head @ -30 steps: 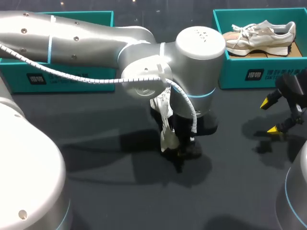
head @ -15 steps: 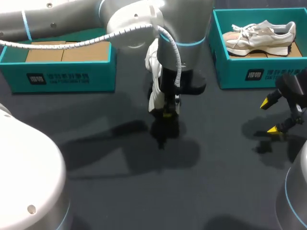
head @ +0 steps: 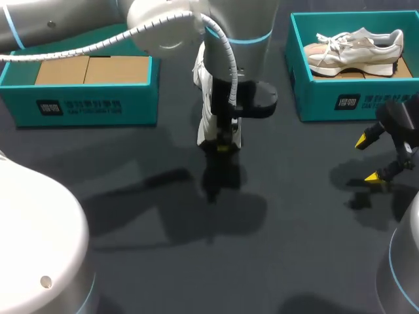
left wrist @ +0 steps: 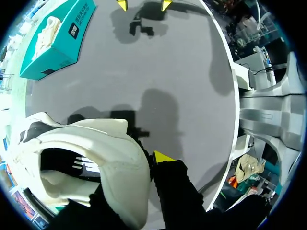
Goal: Take the shoe out of the shoebox, open the shoe tongue, remove and reinsert the insole, then place the shoe into the shoebox
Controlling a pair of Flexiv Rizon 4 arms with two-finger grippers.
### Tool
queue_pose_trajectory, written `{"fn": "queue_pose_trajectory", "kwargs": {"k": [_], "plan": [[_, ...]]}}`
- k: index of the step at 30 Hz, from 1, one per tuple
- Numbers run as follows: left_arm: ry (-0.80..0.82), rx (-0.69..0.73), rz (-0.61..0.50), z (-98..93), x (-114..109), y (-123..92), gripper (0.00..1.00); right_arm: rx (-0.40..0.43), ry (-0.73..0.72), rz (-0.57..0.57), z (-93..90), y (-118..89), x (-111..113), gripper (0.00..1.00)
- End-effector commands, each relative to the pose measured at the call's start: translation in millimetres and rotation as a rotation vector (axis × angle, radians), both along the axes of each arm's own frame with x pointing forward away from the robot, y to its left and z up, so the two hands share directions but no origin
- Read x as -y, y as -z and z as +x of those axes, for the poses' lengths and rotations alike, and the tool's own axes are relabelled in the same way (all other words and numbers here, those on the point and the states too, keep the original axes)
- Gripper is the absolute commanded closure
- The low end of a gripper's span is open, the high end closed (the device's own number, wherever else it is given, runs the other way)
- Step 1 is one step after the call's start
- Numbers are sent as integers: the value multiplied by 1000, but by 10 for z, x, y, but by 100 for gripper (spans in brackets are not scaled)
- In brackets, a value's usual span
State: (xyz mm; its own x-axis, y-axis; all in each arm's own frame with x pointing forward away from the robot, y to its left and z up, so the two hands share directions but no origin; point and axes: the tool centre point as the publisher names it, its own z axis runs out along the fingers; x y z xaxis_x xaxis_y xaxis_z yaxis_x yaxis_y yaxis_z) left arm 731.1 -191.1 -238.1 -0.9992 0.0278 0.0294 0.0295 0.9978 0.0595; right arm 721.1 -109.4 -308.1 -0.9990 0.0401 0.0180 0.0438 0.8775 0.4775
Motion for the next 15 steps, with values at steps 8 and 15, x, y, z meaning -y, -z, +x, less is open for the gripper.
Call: {"fn": "queue_pose_trajectory", "kwargs": {"k": [8, 15], "plan": [[54, -30, -61, 440, -478, -557, 100, 0, 0, -2, -5, 0, -1, 0], [53, -17, -51, 775, -852, -776, 100, 0, 0, -2, -5, 0, -1, 0]]}}
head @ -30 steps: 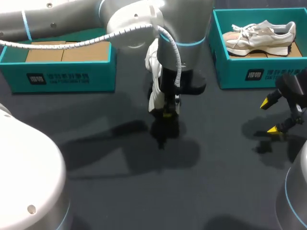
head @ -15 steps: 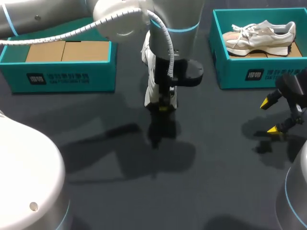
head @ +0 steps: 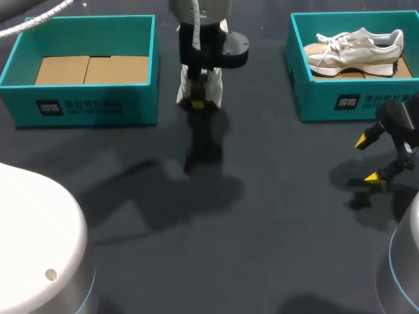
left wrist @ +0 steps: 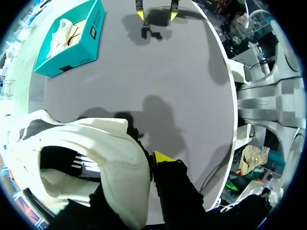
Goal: Take the shoe out of the shoebox, open the shoe tongue, remove and reinsert the insole, then place the shoe into the shoebox
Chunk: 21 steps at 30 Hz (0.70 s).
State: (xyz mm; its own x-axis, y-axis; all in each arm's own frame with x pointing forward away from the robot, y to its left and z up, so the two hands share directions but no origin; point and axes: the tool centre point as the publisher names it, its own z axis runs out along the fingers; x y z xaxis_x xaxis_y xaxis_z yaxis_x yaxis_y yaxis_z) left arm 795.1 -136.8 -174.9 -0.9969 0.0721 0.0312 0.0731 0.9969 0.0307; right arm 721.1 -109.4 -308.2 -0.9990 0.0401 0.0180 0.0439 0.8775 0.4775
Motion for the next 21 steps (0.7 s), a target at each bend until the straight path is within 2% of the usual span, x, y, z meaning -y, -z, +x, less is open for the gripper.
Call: {"fn": "queue_pose_trajectory", "kwargs": {"k": [1, 4, 6, 21], "plan": [[10, -10, -24, 187, -377, -175, 100, 0, 0, -2, -5, -1, -1, 0], [37, -9, 4, 337, -552, -281, 100, 0, 0, -2, -5, -1, -1, 0], [-9, 22, 50, 479, -668, -355, 100, 0, 0, -2, -5, -1, -1, 0], [-9, 22, 50, 479, -668, -355, 100, 0, 0, -2, -5, -1, -1, 0]]}}
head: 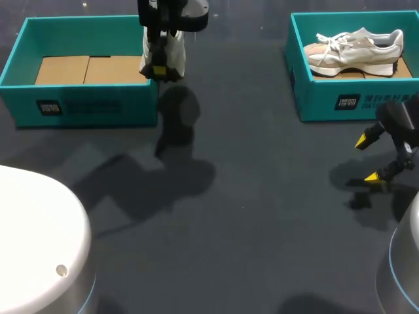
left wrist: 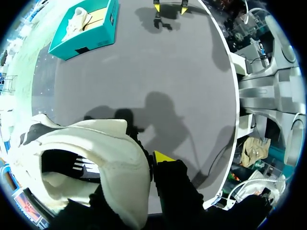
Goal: Take the shoe out of the shoebox, open the shoe tongue, remove and reinsert the insole, then place the shoe into the shoebox
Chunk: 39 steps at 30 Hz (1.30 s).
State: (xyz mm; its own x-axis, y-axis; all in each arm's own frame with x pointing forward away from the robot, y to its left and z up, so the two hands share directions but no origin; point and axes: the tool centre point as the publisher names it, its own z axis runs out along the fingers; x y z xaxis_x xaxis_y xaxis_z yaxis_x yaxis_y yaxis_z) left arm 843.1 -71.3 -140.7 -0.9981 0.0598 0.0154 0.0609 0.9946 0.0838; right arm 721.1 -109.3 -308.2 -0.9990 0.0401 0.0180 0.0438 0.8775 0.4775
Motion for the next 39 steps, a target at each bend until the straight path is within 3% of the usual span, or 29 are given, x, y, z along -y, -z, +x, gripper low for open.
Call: {"fn": "queue_pose_trajectory", "kwargs": {"k": [1, 8, 14, 27, 39], "plan": [[22, -7, -23, 28, -48, -23, 100, 0, 1, -2, -5, 0, -1, 0], [45, -46, -47, 528, -515, -77, 100, 0, 1, -2, -5, 0, -1, 0], [47, -24, -28, 1089, -1132, -144, 100, 0, 1, -2, -5, 0, -1, 0], [47, -24, -28, 1089, -1132, -144, 100, 0, 1, -2, -5, 0, -1, 0], [-52, -17, -2, 1657, -2144, 11, 100, 0, 1, -2, -5, 0, -1, 0]]}}
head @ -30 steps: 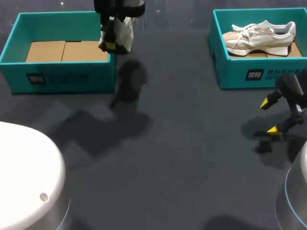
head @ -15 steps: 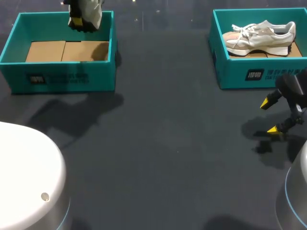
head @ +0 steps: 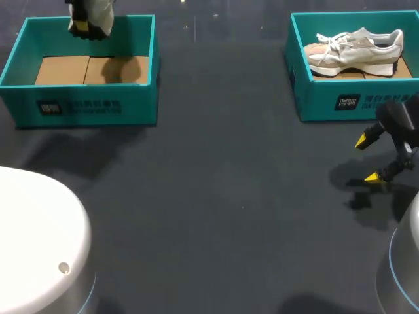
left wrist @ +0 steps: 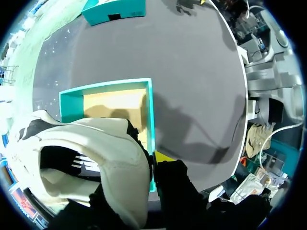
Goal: Take the shoe out of the shoebox, open the shoe tongue, remove and reinsert the insole, then place the shoe into the shoebox
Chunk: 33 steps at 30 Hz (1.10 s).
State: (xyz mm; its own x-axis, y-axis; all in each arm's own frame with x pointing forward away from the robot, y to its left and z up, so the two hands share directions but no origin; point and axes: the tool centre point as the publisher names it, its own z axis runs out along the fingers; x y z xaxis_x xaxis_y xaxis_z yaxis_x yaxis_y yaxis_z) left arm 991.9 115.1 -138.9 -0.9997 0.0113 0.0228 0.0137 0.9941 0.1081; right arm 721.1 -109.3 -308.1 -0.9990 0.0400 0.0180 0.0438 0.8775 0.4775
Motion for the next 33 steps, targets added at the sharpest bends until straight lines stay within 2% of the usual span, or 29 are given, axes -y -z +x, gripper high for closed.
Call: {"fn": "queue_pose_trajectory", "kwargs": {"k": [1, 3, 16, 23, 29, 31, 33], "plan": [[-7, -10, -27, 221, -352, 42, 100, 0, 1, -2, -5, 0, 0, 0], [48, -34, -46, 320, -502, 69, 100, 0, 1, -2, -5, 0, 0, 0], [48, -34, -46, 320, -502, 69, 100, 0, 1, -2, -5, 0, 0, 0], [86, -27, -40, 513, -781, 123, 100, 0, 1, -2, -5, 0, 0, 0], [284, -30, -56, 569, -987, 170, 100, 0, 1, -2, -5, 0, 0, 0], [445, -34, -59, 598, -1081, 194, 100, 0, 1, -2, -5, 0, 0, 0], [584, 49, 2, 582, -1175, 252, 100, 0, 1, -2, -5, 0, 0, 0]]}}
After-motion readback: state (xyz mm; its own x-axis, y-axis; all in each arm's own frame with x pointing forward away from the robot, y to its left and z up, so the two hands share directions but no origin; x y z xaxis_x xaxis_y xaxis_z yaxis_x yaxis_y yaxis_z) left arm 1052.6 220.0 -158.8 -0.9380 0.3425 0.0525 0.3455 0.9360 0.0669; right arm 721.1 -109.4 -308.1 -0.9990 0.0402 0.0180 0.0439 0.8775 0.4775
